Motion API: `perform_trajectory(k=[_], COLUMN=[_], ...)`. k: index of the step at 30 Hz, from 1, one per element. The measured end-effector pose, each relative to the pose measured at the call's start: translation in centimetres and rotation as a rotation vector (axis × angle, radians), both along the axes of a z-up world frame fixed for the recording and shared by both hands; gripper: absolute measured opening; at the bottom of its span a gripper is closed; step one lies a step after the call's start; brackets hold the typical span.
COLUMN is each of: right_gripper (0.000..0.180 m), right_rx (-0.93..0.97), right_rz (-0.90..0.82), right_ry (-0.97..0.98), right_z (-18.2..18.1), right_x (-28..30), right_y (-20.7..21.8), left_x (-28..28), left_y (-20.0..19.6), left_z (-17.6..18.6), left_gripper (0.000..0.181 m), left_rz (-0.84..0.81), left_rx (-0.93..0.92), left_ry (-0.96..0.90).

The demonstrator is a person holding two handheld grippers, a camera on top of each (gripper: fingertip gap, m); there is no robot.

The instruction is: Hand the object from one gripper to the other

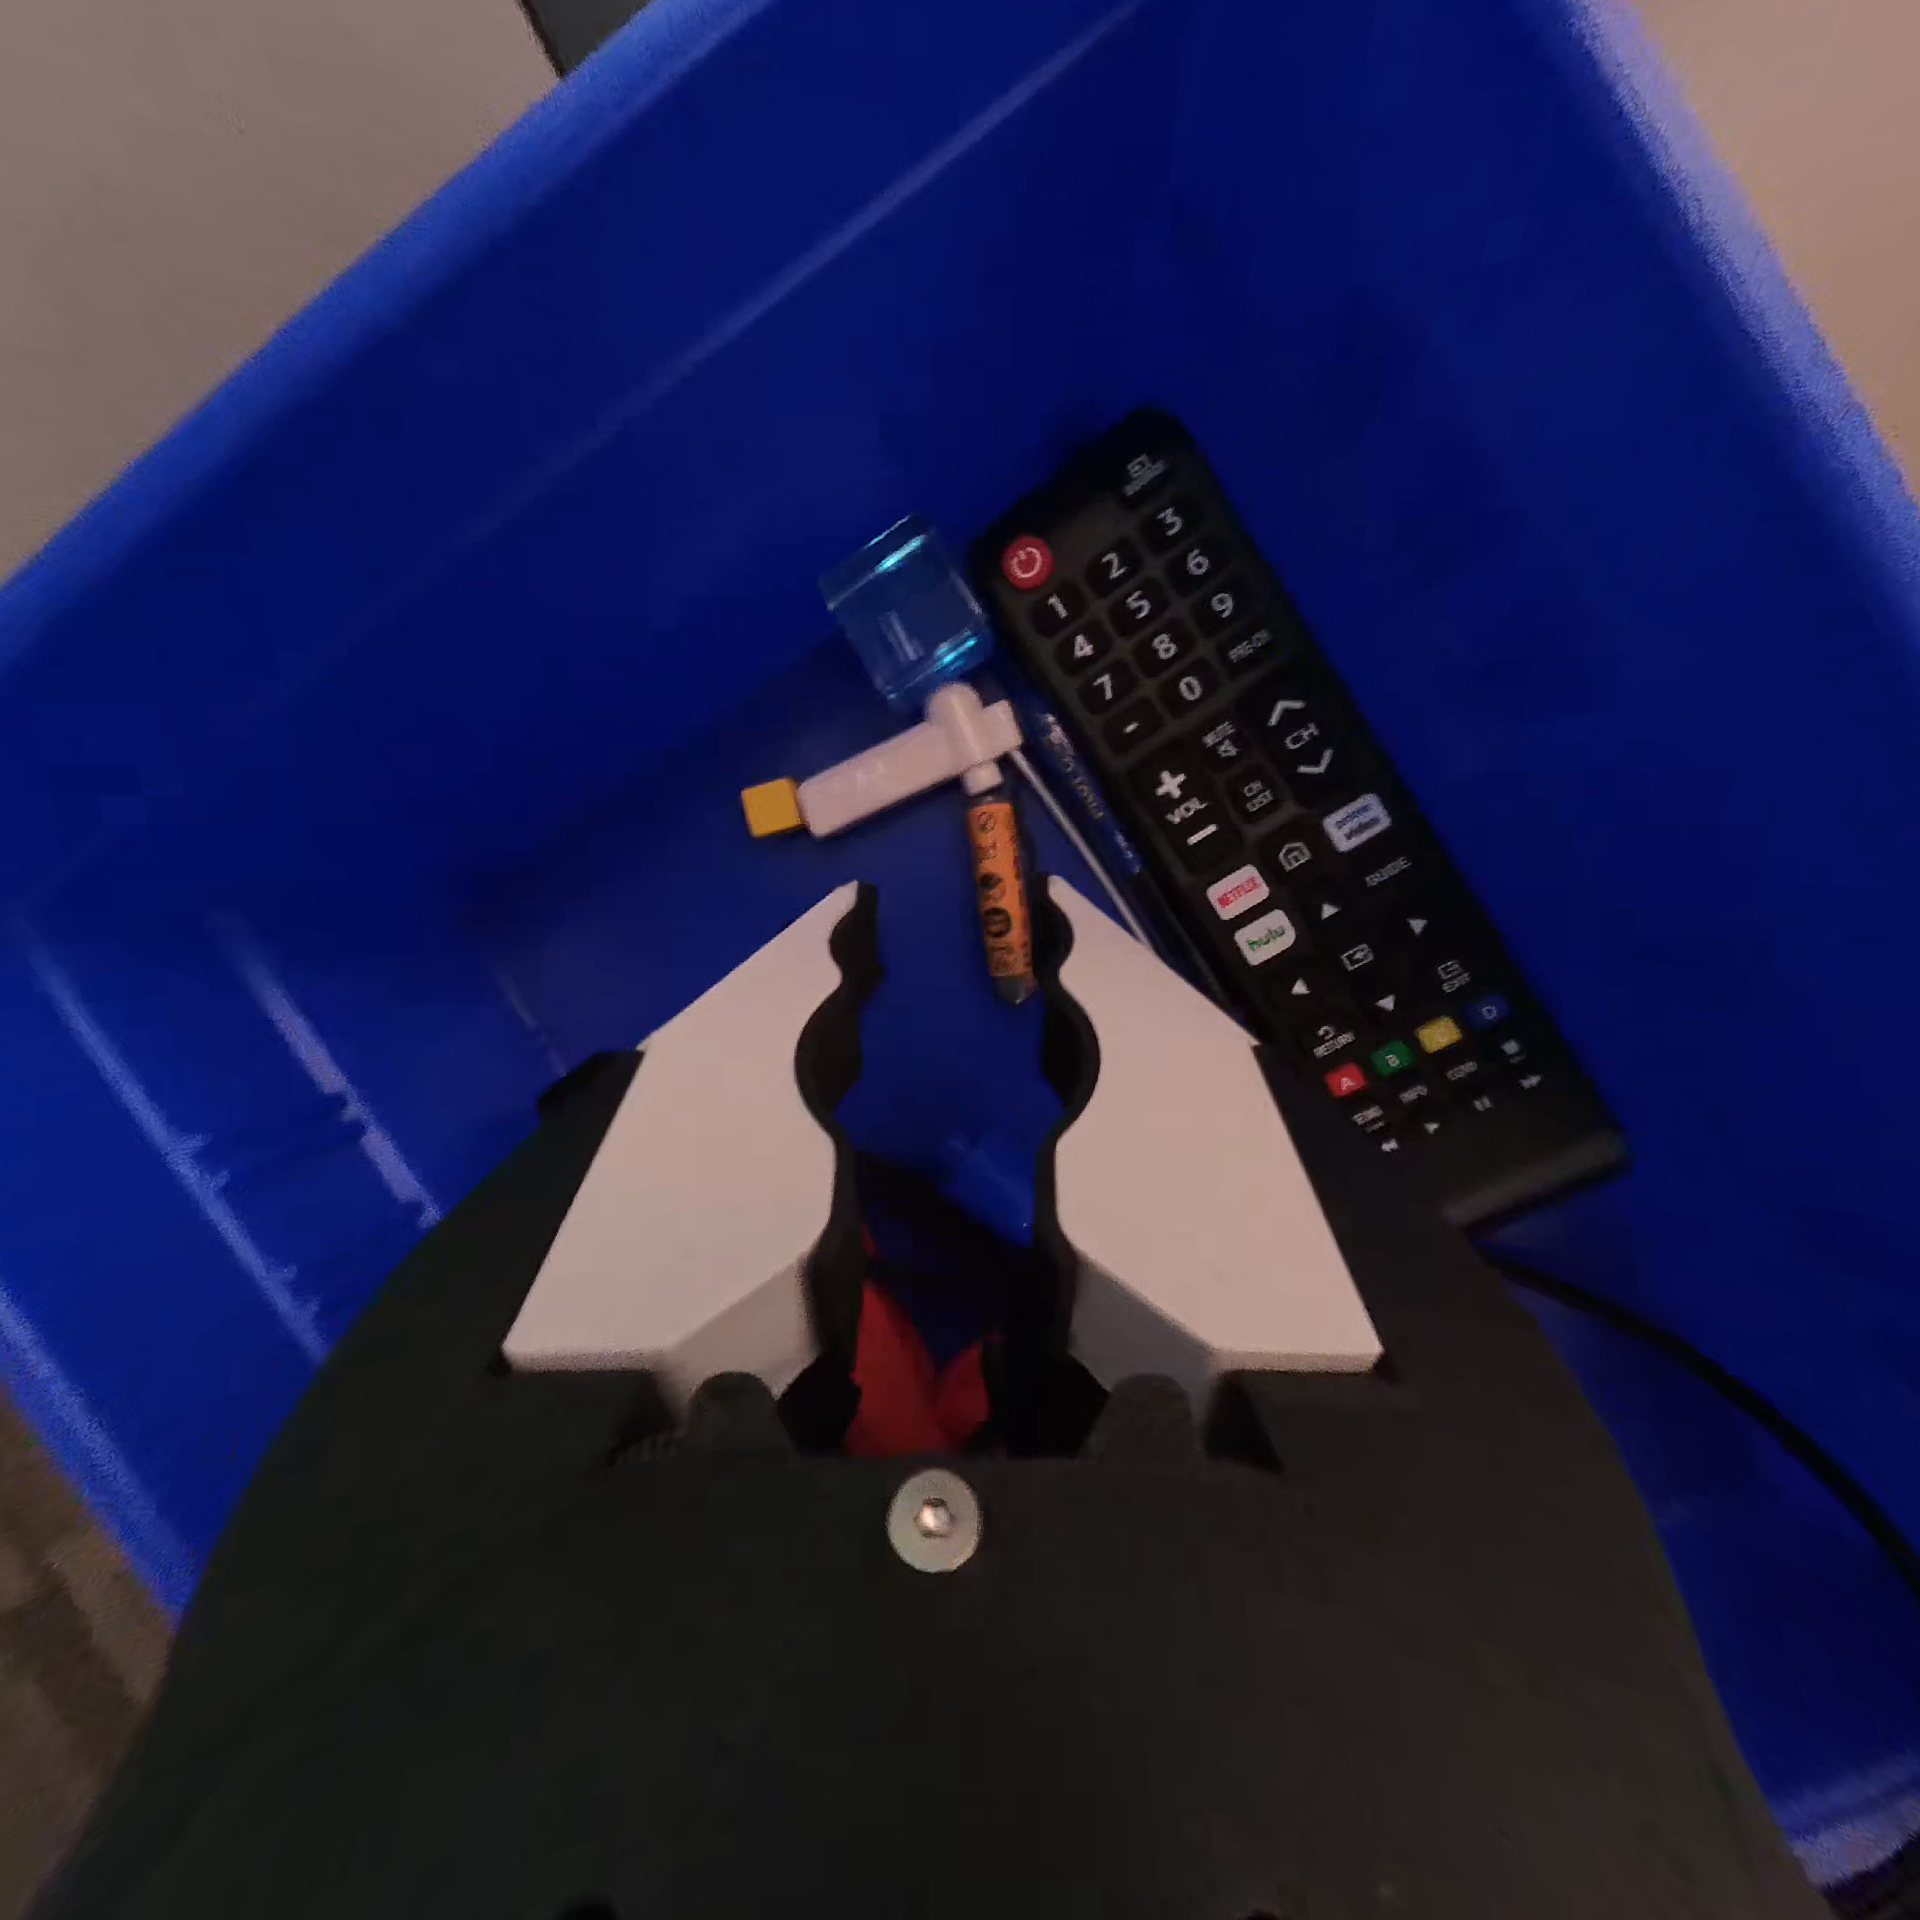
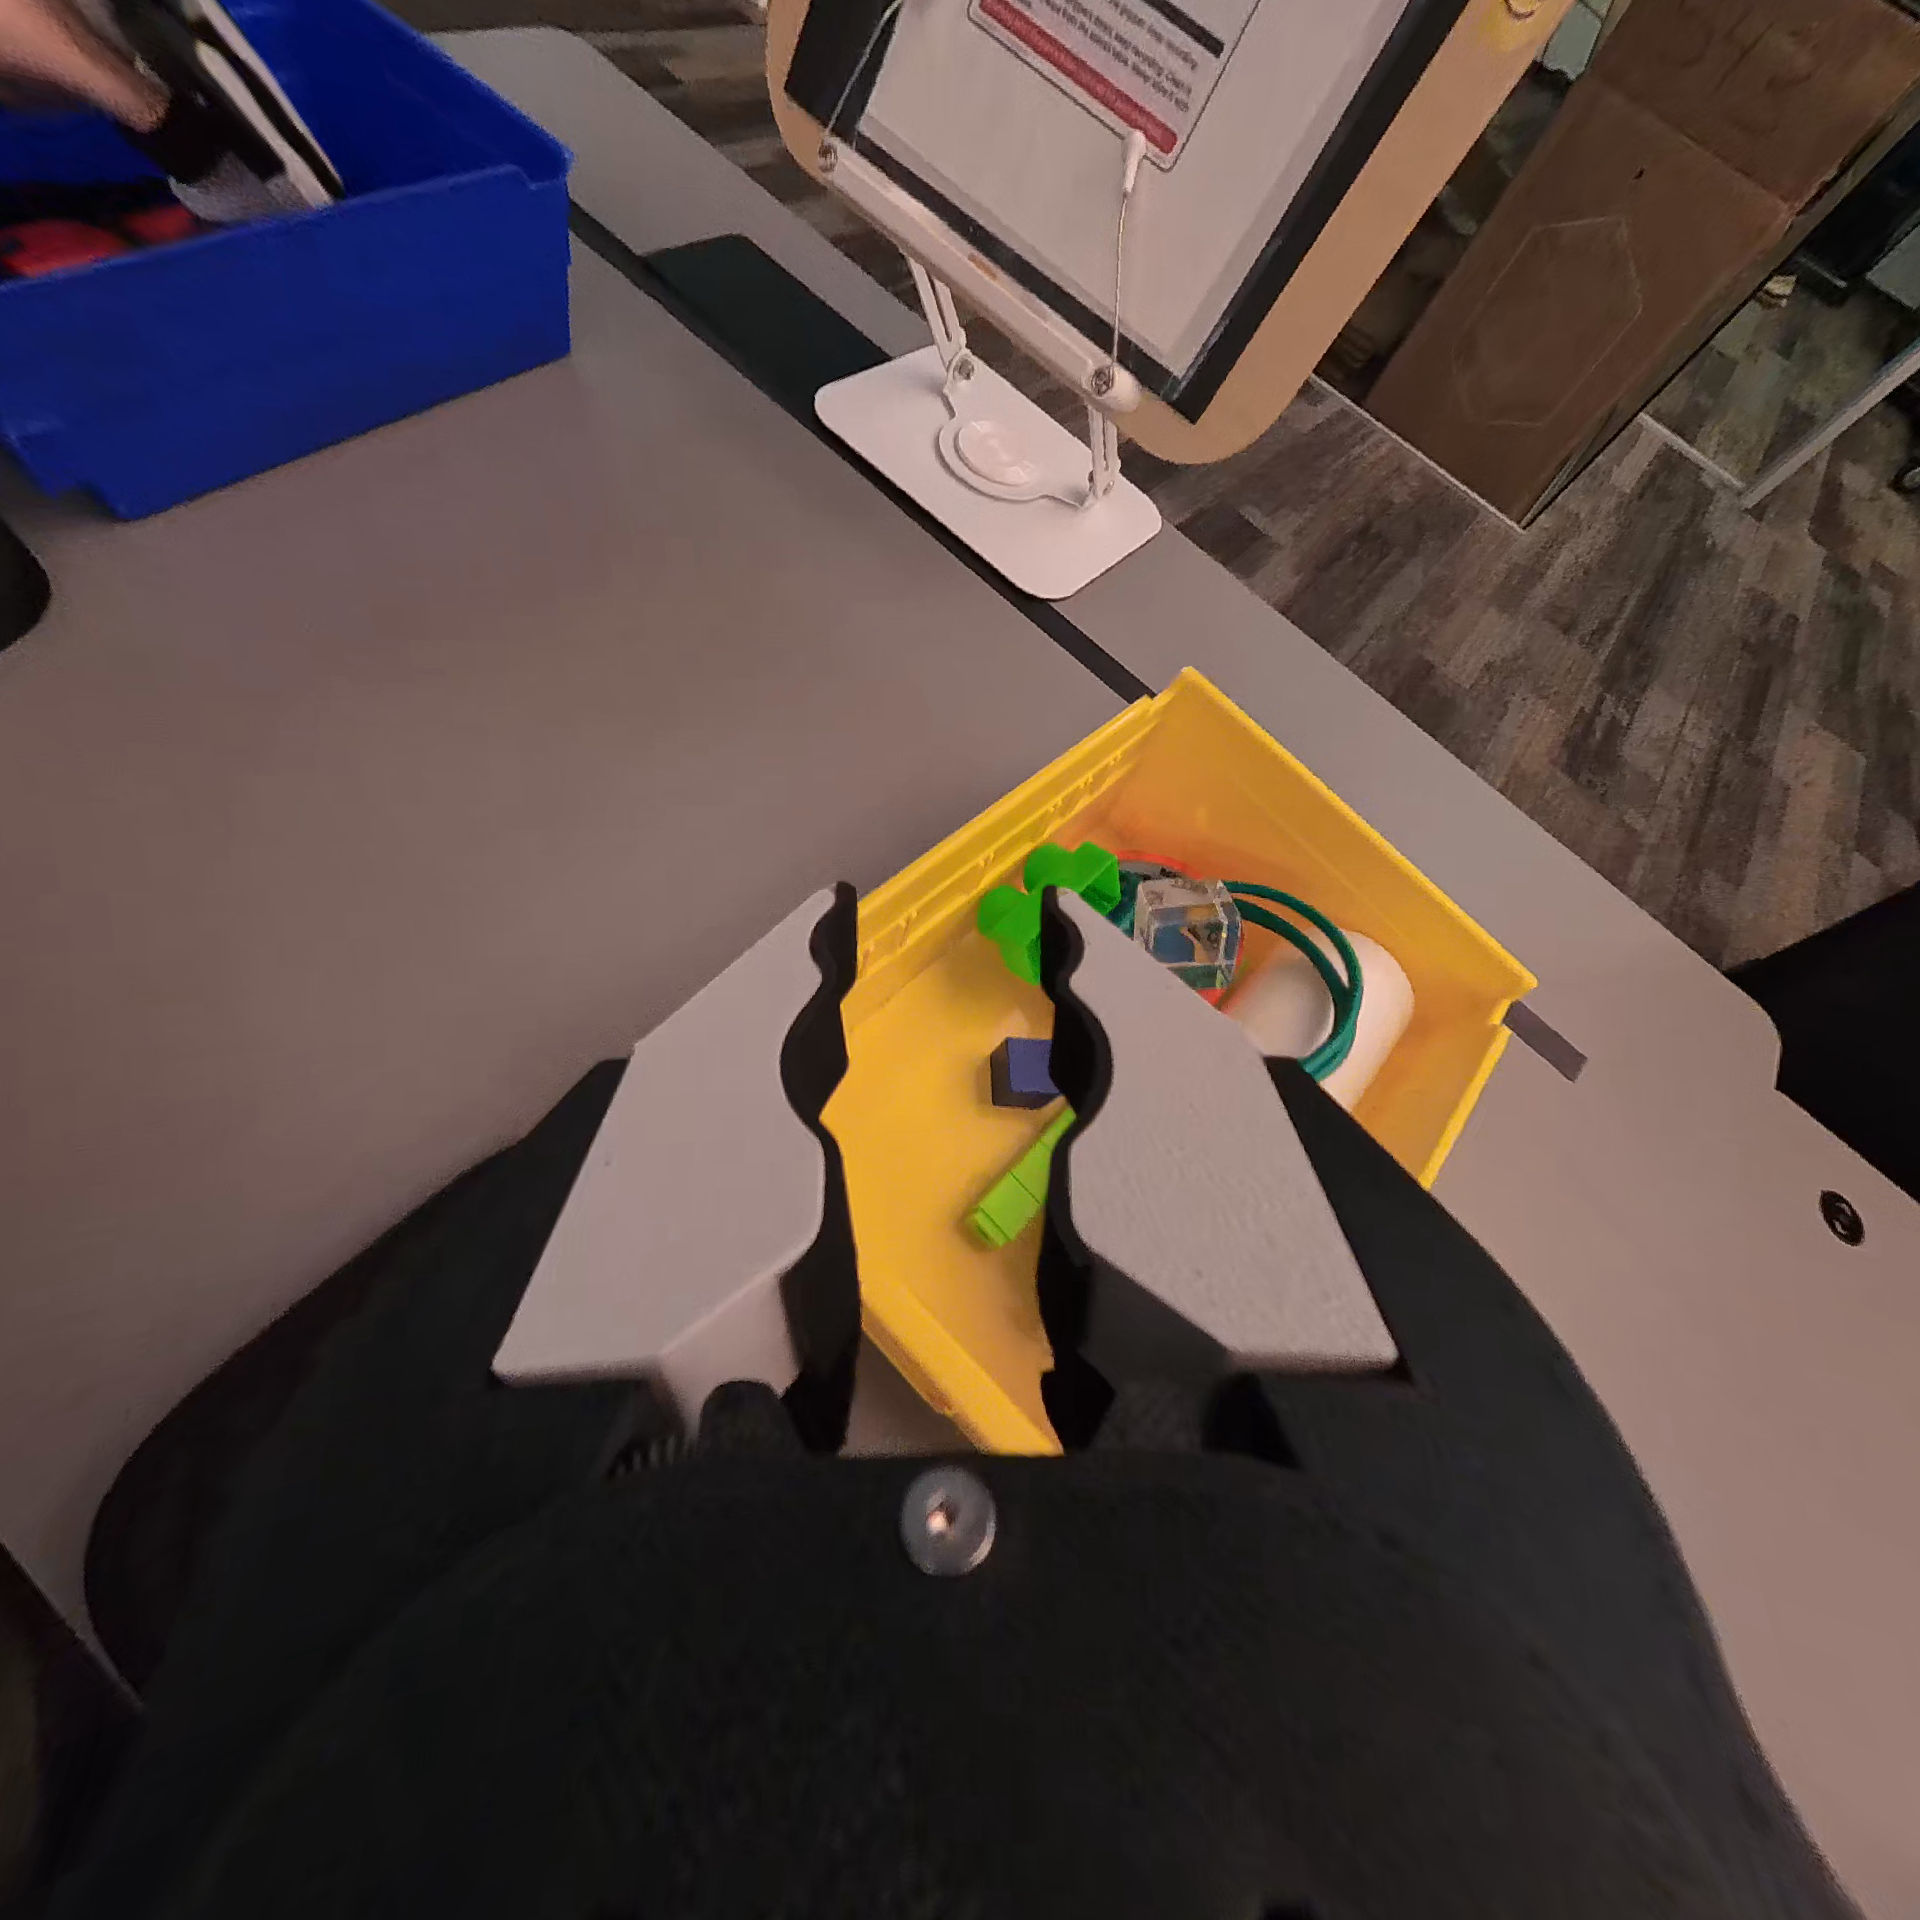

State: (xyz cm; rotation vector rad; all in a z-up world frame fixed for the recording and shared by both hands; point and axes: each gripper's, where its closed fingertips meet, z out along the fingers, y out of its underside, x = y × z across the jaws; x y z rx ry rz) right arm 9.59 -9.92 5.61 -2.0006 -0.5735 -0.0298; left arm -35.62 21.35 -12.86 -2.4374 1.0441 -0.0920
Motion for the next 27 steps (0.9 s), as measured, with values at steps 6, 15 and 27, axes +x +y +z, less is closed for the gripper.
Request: perform_trajectory(k=[6,15,27], right_gripper=[0.035,0.030,0.039], right_rx=[-0.044,-0.084,0.325], right_rz=[0.003,0.030,0.162], right_ry=[-0.046,-0.060,-0.052], right_z=[-1.7,-3.9,2.8], right_x=[0.1,-0.8,-4.6], right_y=[-0.5,0.7,1.7], left_x=[0.2,0.2,5.4], left_y=[-0.3,-0.7,-4.1], left_z=[-1.7,-2.4,18.7], left_gripper=[0.027,0.010,0.008], left_rz=[-0.072,-0.106,-0.180], left_rx=[-0.102,-0.162,0.264], left_ry=[0.056,0.077,-0.708])
